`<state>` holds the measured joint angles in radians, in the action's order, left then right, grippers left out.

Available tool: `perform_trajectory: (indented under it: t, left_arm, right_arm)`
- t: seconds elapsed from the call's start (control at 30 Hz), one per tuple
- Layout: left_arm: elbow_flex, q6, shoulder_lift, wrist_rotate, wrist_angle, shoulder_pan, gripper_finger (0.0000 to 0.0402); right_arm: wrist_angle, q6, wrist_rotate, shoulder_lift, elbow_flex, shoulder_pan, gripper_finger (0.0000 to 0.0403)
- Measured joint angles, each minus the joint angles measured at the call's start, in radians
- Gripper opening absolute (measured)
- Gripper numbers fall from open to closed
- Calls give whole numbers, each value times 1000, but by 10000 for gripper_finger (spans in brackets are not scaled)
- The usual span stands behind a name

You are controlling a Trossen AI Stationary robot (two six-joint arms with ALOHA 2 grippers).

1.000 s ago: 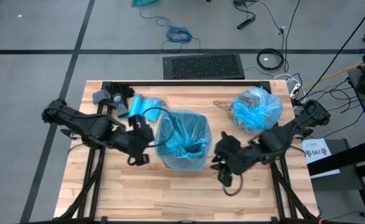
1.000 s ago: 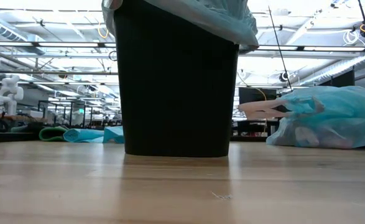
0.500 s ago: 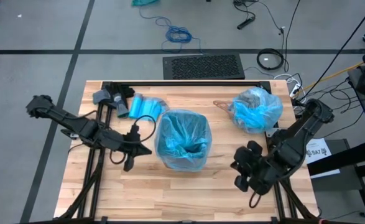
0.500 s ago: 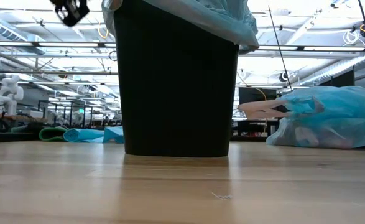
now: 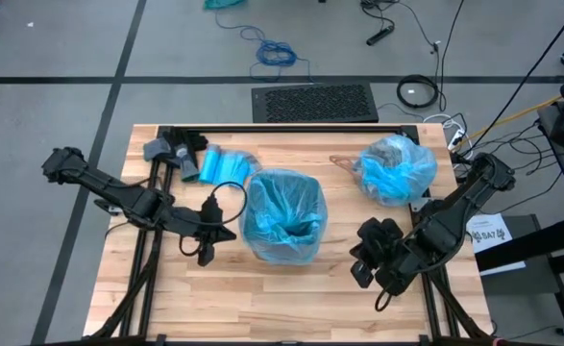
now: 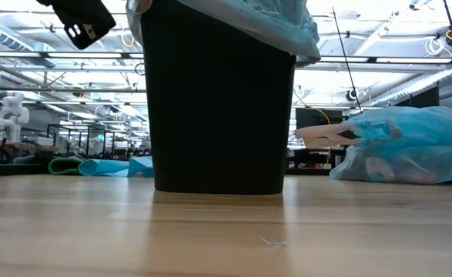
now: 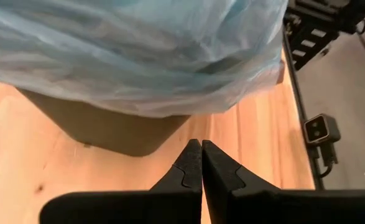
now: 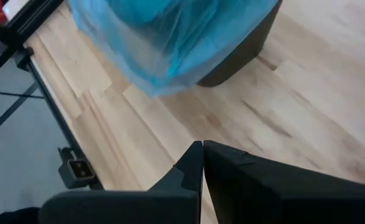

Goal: Place trash/remove bag and relplace
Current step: Put the blue trash bag into the trash bin

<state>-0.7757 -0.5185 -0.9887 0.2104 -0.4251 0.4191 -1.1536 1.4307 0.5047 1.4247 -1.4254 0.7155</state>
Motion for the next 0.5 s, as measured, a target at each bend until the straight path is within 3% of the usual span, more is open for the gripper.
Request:
perform_trajectory:
  t: [0.17, 0.3, 0.5]
  left_arm:
    - [0, -51, -7, -55, 1, 0, 2]
    - [0, -30, 0, -72, 2, -1, 2]
    - [0, 53, 4, -79, 96, -33, 2]
  right_arm:
    - [31, -95, 31, 0, 0, -20, 1]
    - [47, -173, -8, -7, 19, -52, 1]
    - [358, -254, -84, -101, 274, -123, 0]
